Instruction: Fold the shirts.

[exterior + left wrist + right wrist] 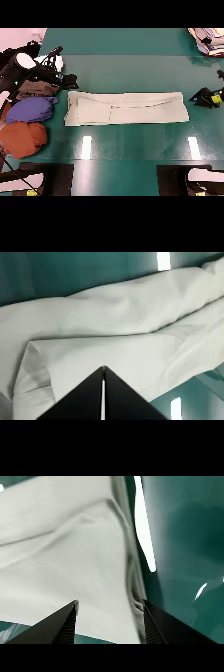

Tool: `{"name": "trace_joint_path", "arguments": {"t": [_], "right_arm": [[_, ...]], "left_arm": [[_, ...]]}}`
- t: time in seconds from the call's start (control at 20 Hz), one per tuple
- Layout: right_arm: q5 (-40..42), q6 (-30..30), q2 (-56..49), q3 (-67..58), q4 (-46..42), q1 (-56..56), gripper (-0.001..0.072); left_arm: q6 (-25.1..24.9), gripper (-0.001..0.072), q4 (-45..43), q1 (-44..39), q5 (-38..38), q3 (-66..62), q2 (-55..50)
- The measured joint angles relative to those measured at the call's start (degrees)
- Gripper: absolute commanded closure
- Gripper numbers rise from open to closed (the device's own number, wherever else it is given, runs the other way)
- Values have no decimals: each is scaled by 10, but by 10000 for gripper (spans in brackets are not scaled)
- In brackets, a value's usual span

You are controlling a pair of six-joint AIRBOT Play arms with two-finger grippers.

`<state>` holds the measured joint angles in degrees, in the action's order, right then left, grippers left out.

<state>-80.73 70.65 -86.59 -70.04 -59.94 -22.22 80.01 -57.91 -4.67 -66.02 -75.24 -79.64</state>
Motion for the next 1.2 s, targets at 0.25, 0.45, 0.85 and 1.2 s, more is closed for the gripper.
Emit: {"name": "trace_joint_path", "arguments": {"t": [0.25, 0.45, 0.85, 1.2], "right_arm": [[0, -35, -49, 31, 31, -8, 241], [13, -52, -82, 37, 76, 25, 603], [22, -92, -13, 40, 119, 53, 695], [8, -72, 125, 38, 241, 123, 695]], "left_arm": [[-6, 683, 21, -10, -5, -4, -2], [-6, 683, 29, -55, 15, -5, -5], [4, 683, 47, -186, 96, -28, -117], [12, 683, 63, -278, 112, -142, -248]]}}
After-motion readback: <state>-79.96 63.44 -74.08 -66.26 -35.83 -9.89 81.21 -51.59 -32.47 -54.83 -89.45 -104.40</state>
